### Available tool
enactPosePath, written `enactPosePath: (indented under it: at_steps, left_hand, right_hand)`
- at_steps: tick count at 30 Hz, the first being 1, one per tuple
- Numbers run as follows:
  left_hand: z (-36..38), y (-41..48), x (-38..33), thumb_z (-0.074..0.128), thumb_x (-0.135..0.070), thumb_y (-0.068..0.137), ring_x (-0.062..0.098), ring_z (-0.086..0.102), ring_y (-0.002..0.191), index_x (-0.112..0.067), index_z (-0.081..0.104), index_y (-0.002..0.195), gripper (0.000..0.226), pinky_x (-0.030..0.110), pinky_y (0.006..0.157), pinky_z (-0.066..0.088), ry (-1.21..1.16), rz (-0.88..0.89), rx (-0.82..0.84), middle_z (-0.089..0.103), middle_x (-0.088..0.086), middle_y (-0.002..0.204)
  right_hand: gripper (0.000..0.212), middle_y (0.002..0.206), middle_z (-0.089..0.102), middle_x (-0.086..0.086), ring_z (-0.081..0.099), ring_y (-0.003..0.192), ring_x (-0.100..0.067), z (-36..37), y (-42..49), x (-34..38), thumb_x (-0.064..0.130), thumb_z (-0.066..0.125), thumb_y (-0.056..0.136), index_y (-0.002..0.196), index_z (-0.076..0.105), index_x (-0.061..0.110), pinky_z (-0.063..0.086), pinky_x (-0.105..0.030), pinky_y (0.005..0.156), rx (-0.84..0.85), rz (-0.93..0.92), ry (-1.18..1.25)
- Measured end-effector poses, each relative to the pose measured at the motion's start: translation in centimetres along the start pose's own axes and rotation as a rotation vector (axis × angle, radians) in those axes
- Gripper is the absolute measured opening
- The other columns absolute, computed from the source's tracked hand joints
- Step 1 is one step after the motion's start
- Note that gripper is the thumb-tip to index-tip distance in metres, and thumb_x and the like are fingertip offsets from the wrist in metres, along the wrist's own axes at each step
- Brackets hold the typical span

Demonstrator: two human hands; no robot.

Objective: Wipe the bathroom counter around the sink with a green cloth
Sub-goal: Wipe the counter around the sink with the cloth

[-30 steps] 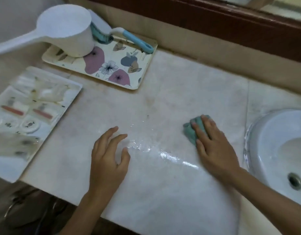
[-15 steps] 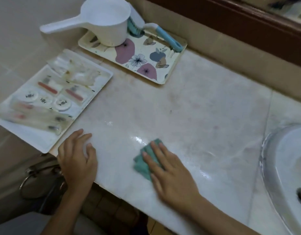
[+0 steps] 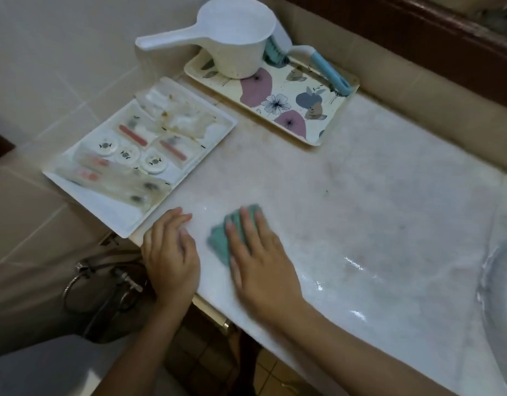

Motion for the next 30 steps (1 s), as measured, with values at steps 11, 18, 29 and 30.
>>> enactPosePath:
  at_steps: [11, 18, 29, 30]
  left_hand:
    - [0.2, -0.1, 0.3, 0.053, -0.003, 0.084, 0.019, 0.054, 0.108, -0.021, 0.072, 0.097, 0.028, 0.033, 0.09, 0.038, 0.004, -0.027, -0.026, 0.063, -0.005, 0.12]
    - [-2.5, -0.2, -0.8, 0.045, -0.018, 0.091, 0.011, 0.04, 0.132, -0.03, 0.062, 0.109, 0.027, 0.042, 0.11, 0.036, -0.438, -0.239, 0.011, 0.045, -0.008, 0.137]
    - [4.2, -3.8, -7.9, -0.001, -0.067, 0.085, 0.031, -0.018, 0.146, -0.013, -0.006, 0.154, 0.088, 0.048, 0.118, -0.001, 0.456, 0.1, 0.603, -0.019, 0.005, 0.161]
    - [5.3, -3.5, -8.8, 0.002, -0.064, 0.087, 0.035, -0.014, 0.147, -0.008, -0.002, 0.154, 0.088, 0.05, 0.119, 0.002, 0.452, 0.072, 0.589, -0.013, 0.009, 0.161]
  right_hand:
    - [0.061, 0.162, 0.003, -0.009, 0.0, 0.148, -0.027, -3.0, 7.1, -9.4, 0.038, 0.02, 0.097, 0.154, 0.011, 0.021, 0.017, -0.044, 0.118, -0.051, 0.329, -0.076]
    - [0.064, 0.162, -0.002, -0.005, -0.008, 0.148, -0.023, -0.2, 4.8, 2.1, 0.036, 0.036, 0.096, 0.154, 0.013, 0.022, 0.008, -0.039, 0.117, 0.084, 0.008, 0.134]
    - [0.052, 0.13, 0.061, 0.001, 0.043, 0.133, -0.018, -7.6, -16.7, -11.7, 0.037, 0.036, 0.076, 0.107, 0.071, 0.013, 0.045, -0.043, 0.095, -0.372, 0.647, 0.359]
    - [0.052, 0.13, 0.061, -0.005, 0.042, 0.132, -0.023, -7.9, -18.1, -13.0, 0.036, 0.035, 0.076, 0.105, 0.07, 0.01, 0.043, -0.045, 0.094, -0.368, 0.686, 0.293]
Point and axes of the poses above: each hand's wrist, its own y-axis towards the middle knuckle, its own z-axis out of the palm, x = y × z, the point moved 2 cm from there along y, towards the middle knuckle
